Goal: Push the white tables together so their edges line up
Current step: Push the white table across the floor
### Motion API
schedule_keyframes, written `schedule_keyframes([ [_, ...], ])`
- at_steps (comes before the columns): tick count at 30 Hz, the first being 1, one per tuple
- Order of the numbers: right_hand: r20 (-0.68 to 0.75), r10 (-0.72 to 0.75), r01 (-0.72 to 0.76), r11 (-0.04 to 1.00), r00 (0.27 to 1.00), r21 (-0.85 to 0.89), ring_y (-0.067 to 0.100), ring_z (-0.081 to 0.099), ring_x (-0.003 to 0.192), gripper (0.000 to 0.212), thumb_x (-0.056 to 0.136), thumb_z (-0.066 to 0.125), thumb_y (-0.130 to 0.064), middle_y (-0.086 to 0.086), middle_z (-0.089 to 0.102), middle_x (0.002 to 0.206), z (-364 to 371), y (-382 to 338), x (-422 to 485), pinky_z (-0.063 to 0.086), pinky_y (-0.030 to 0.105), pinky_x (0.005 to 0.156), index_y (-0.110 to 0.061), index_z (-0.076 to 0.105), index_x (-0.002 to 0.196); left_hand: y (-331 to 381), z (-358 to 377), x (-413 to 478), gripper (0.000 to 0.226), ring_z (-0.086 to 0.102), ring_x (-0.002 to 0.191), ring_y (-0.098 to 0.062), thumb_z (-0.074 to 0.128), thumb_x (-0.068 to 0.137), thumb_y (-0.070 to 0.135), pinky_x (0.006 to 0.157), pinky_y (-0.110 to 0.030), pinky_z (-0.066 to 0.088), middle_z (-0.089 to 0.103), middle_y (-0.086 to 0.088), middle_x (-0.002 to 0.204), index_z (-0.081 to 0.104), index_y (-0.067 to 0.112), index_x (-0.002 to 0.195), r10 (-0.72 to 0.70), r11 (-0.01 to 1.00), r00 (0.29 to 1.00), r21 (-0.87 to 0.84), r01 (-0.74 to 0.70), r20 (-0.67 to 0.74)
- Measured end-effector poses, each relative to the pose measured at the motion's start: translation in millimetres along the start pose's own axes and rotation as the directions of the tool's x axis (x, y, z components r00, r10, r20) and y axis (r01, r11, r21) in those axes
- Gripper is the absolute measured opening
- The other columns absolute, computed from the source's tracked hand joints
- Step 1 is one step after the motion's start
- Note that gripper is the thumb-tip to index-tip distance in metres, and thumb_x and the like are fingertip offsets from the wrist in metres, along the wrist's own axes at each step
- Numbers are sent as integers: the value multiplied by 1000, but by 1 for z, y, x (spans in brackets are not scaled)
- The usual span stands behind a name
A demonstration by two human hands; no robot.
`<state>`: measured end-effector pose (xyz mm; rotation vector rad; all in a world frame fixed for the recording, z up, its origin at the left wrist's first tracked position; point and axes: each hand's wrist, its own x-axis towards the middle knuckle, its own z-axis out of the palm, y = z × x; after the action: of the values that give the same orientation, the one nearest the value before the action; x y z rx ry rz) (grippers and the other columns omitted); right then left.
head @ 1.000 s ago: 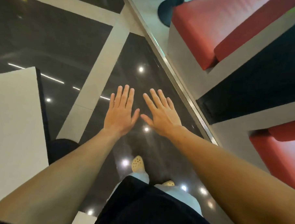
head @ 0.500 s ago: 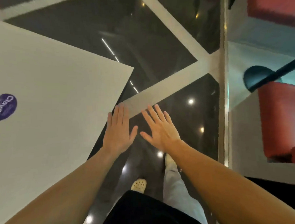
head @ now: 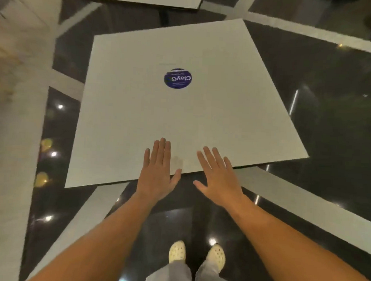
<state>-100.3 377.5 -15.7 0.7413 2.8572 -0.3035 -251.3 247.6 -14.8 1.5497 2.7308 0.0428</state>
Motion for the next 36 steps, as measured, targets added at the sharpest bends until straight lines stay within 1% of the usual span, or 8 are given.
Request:
schedule_keyframes([
  [3, 1, -49, 49, 999, 999, -19, 24, -20, 141, 85, 91, 35, -60, 3, -19, 156, 5, -15, 17, -9, 43, 111, -25, -22, 144, -15, 4, -10, 81, -14, 139, -24, 34, 91, 52, 112, -42, -5, -6, -10, 152, -7, 8, 145, -56, 998, 998, 17, 56, -5],
  [7, 10, -71, 72, 997, 997, -31, 26, -16, 142, 86, 90, 38, -59, 4, -16, 157, 9, -29, 30, -4, 45, 113, -24, -16, 146, -24, 14, -14, 80, -9, 140, -24, 33, 91, 53, 112, -44, -2, -3, -11, 152, -1, 6, 146, -63, 998, 998, 18, 63, 5],
  [22, 61, -122, 127, 988, 991, -90, 27, -16, 142, 96, 86, 53, -55, 6, -15, 157, 41, -23, 77, -2, 46, 114, -21, -14, 147, -37, 59, 15, 95, -21, 138, -22, 39, 81, 58, 112, -41, -11, -7, -11, 155, -10, 7, 145, -24, 1000, 996, -15, 25, 87],
  [25, 62, -147, 153, 984, 987, -94, 27, -15, 143, 99, 85, 56, -52, 7, -14, 157, 46, -21, 82, -2, 47, 114, -20, -15, 146, -34, 62, 19, 99, -25, 138, -20, 39, 76, 61, 111, -40, -14, -10, -9, 155, -6, 8, 146, -22, 998, 995, -53, 27, 93],
  [28, 51, -153, 158, 981, 987, -116, 28, -15, 143, 101, 85, 59, -47, 8, -15, 157, 54, -20, 87, -5, 47, 113, -20, -17, 146, -32, 69, 22, 109, -28, 137, -21, 46, 73, 68, 110, -41, -15, -19, -7, 151, -13, 10, 145, 4, 999, 993, -33, 0, 120],
  [32, 39, -133, 138, 977, 990, -160, 28, -20, 141, 111, 84, 65, -36, 8, -20, 156, 67, -17, 93, -12, 47, 110, -19, -28, 141, -29, 79, 30, 123, -33, 134, -24, 64, 71, 60, 108, -42, -20, -25, -9, 149, -23, 10, 142, -18, 999, 987, 34, 13, 162],
  [34, 30, -120, 123, 979, 992, -163, 27, -26, 138, 118, 81, 67, -37, 6, -26, 153, 71, -15, 96, -19, 47, 107, -20, -35, 137, -27, 82, 33, 126, -36, 132, -25, 68, 71, 56, 106, -42, -21, -26, -11, 149, -27, 10, 140, -35, 998, 982, 53, 26, 186],
  [36, 17, -119, 120, 981, 993, -154, 25, -29, 137, 124, 75, 71, -42, 6, -31, 150, 74, -13, 98, -21, 48, 106, -21, -34, 138, -27, 85, 35, 123, -36, 132, -25, 68, 72, 54, 106, -44, -21, -22, -12, 152, -23, 9, 141, -48, 998, 980, 56, 38, 191],
])
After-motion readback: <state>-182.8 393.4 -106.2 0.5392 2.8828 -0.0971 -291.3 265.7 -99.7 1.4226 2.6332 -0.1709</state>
